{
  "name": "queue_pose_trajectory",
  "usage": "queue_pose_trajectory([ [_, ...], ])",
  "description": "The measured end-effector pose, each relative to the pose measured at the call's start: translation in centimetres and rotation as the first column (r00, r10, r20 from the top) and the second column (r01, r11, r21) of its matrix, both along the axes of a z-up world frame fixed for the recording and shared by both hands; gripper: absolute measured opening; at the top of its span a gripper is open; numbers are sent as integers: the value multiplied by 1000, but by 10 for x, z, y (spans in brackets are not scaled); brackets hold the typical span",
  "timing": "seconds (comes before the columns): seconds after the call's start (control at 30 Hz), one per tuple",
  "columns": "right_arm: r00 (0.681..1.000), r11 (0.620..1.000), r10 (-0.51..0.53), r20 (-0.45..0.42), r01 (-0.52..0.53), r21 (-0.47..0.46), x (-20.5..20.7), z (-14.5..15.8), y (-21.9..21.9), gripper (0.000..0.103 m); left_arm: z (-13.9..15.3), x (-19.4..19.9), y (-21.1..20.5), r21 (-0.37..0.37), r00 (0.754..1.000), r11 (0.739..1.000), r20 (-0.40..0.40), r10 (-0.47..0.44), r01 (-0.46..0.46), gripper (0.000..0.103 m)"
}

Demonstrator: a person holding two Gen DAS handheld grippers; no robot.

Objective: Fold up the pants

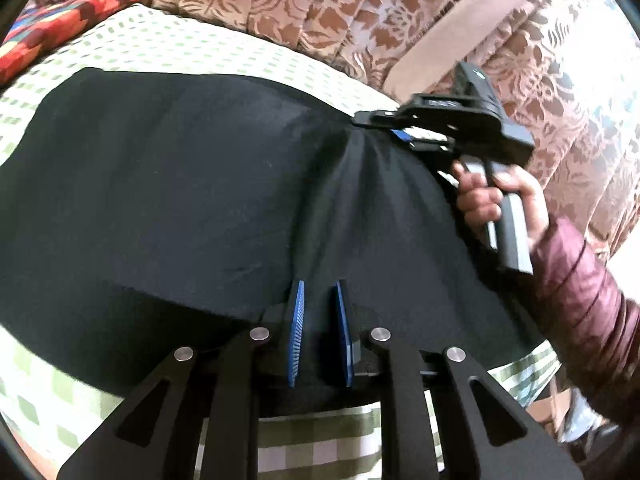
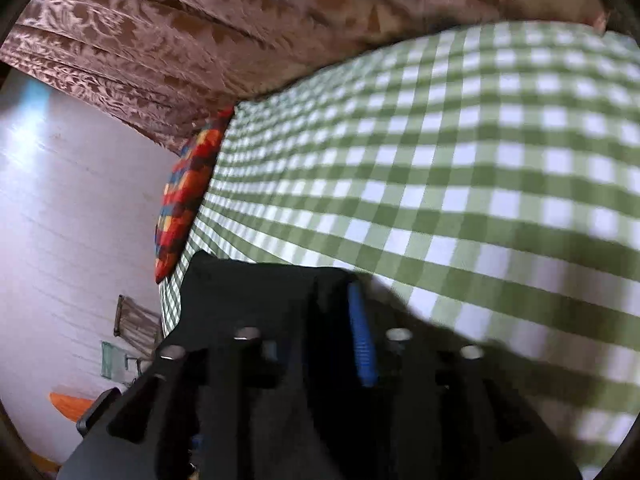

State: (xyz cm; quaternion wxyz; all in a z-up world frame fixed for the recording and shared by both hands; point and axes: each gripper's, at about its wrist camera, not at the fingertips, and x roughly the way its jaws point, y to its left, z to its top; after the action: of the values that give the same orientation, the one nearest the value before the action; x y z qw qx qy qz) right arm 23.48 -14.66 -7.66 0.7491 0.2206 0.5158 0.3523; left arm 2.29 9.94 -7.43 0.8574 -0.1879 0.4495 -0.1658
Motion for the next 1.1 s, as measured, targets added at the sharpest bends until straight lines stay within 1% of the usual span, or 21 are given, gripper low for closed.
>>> queue_pose_trajectory([
  [0.1, 998, 998, -53, 37, 52, 25, -14, 23, -19, 41, 11, -6, 14, -13, 998, 999, 24, 52, -52, 15],
  [0.13, 997, 998, -54, 51, 52, 26, -20, 31, -23, 34, 13, -8, 19, 3, 997, 997, 31, 71, -71, 20],
  [0.2, 998, 999, -30, 63, 29, 20, -34, 40, -26, 24, 19, -12, 31, 22, 993, 993, 43, 112, -113, 22],
  [0.27, 997, 1000, 11, 71, -12, 12, -54, 43, -23, 23, 23, -15, 43, 55, 987, 986, 50, 155, -157, 22],
  [0.33, 998, 998, 24, 66, -21, -54, -67, 37, -14, 23, 25, -17, 56, 73, 979, 976, 46, 200, -203, 22],
  [0.4, 999, 985, -27, 42, 34, -171, -69, 18, -11, 22, 25, -22, 72, 69, 967, 965, 41, 252, -254, 22],
  [0.43, 998, 973, -56, 23, 60, -222, -66, 7, -12, 12, 27, -26, 85, 64, 954, 952, 36, 298, -300, 22],
  [0.5, 996, 967, -93, 16, 94, -238, -60, -8, -15, 6, 28, -33, 106, 38, 929, 928, 19, 370, -371, 22],
  [0.57, 993, 973, -119, 7, 118, -198, -60, -8, -20, 9, 27, -44, 132, 16, 897, 897, -5, 442, -442, 22],
  [0.6, 993, 975, -121, 17, 122, -187, -62, -5, -21, 12, 27, -52, 148, 5, 874, 874, -18, 486, -486, 22],
  [0.63, 992, 973, -124, 36, 128, -192, -67, 0, -20, 18, 26, -58, 158, -5, 858, 858, -28, 513, -514, 22],
  [0.67, 990, 969, -124, 67, 136, -207, -74, 7, -19, 23, 24, -67, 176, -26, 832, 832, -51, 553, -554, 22],
  [0.7, 988, 967, -120, 100, 139, -215, -83, 16, -18, 34, 21, -75, 188, -40, 811, 811, -69, 581, -584, 22],
  [0.73, 987, 967, -113, 117, 137, -217, -91, 21, -16, 38, 18, -84, 205, -66, 784, 782, -89, 615, -620, 22],
  [0.8, 988, 972, -73, 135, 100, -211, -108, 30, -10, 39, 14, -95, 224, -112, 751, 742, -115, 651, -661, 22],
  [0.87, 991, 980, -21, 130, 46, -194, -127, 34, 2, 43, 10, -100, 236, -163, 734, 716, -139, 665, -679, 25],
  [0.9, 991, 979, -3, 133, 30, -202, -134, 32, 7, 44, 8, -100, 237, -185, 732, 708, -149, 665, -681, 45],
  [0.93, 990, 976, 16, 141, 15, -216, -143, 32, 12, 44, 6, -100, 238, -219, 729, 696, -165, 664, -684, 59],
  [0.97, 989, 975, 27, 145, 6, -223, -149, 32, 15, 44, 3, -98, 238, -253, 731, 687, -179, 659, -681, 59],
  [1.0, 989, 974, 32, 146, 2, -228, -156, 30, 17, 44, 1, -98, 238, -258, 736, 691, -181, 652, -675, 59],
  [1.1, 989, 972, 34, 146, 2, -237, -170, 27, 22, 46, 0, -86, 228, -228, 755, 720, -181, 630, -656, 59],
])
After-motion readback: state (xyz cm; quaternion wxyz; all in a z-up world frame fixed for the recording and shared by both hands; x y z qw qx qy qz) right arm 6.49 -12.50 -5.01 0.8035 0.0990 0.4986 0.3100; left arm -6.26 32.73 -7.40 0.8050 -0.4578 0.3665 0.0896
